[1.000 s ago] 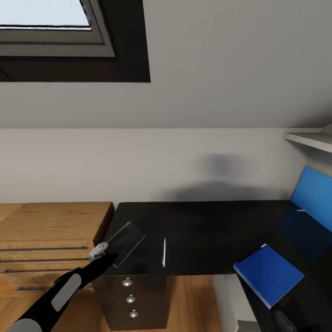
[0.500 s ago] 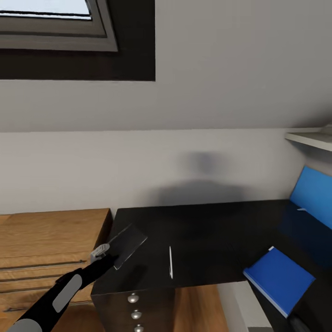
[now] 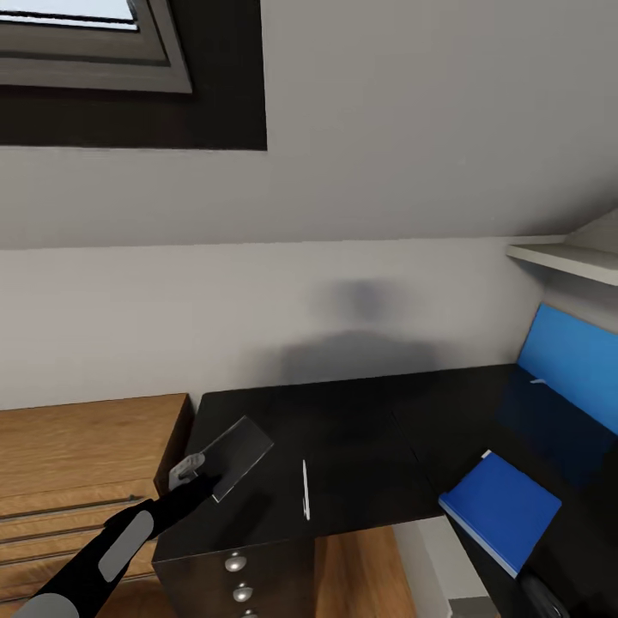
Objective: In the bedroom, organize the workspace by keeping the computer under the desk, ensuring the monitor is on the desk, placing the keyboard on the desk next to the monitor, placing the mouse on the desk next to the keyboard, moving the folder from the swivel chair onto the desk next to the mouse, stacking the notebook on top of the folder with the pen on top of the notebook, and positioning the swivel chair next to the desk.
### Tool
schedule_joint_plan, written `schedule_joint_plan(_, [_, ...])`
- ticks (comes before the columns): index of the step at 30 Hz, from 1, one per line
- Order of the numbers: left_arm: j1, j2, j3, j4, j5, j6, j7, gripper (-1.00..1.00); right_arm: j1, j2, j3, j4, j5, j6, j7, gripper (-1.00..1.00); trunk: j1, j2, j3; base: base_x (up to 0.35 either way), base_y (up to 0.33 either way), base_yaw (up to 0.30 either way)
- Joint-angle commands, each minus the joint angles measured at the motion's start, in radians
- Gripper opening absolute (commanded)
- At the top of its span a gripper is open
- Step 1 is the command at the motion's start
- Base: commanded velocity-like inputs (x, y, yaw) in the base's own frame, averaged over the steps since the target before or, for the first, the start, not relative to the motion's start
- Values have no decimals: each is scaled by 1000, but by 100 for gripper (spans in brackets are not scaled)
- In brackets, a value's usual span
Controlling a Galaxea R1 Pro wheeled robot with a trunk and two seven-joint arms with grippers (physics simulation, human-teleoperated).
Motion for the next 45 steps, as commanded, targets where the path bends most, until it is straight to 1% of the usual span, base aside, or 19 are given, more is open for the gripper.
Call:
schedule_joint_plan(1, [-1,1,-3,0,8,3,1,-100,-1,0,9,0,-1,-1,-9,100,1,-2,-2,0,0,-8])
schedule_joint_plan(5, [-1,1,-3,0,8,3,1,-100,-1,0,9,0,-1,-1,-9,100,1,-2,-2,0,0,-4])
schedule_joint_plan(6, [-1,1,-3,0,8,3,1,-100,-1,6,8,0,-1,-1,-9,100,1,-2,-2,0,0,0])
schedule_joint_plan(8, [-1,1,-4,0,8,3,1,-100,-1,8,8,0,-1,-1,-9,100,1,-2,-2,0,0,0])
schedule_joint_plan(12, [-1,2,-3,-67,9,5,2,-100,0,11,7,0,-1,-1,-9,100,1,-2,-2,0,0,-8])
schedule_joint_plan(14, [-1,2,-3,-79,8,6,2,-100,0,12,7,0,-1,-1,-9,100,1,-2,-2,0,0,-82])
schedule_joint_plan(23, [-1,2,-7,-100,8,7,1,-100,1,12,7,0,-1,-1,-9,100,1,-2,-2,0,0,-224])
schedule_joint_plan(25, [-1,2,-16,-105,8,7,1,-100,1,12,7,0,-1,-1,-9,100,1,-2,-2,0,0,-256])
schedule_joint_plan(28, [-1,1,-50,-130,9,8,2,-100,1,12,7,0,-1,-1,-9,100,1,-2,-2,0,0,-258])
schedule_joint_plan(30, [-1,0,-59,-137,10,8,3,-100,1,12,7,0,-1,-1,-9,100,1,-2,-2,0,0,-259])
schedule_joint_plan(41, [-1,-3,-85,-147,11,8,3,-100,1,12,7,0,-1,-1,-9,100,1,-2,-2,0,0,-259])
schedule_joint_plan(45, [-1,-4,-93,-172,12,9,3,-100,1,12,7,1,-1,-1,-9,100,1,-2,-2,0,0,-260])
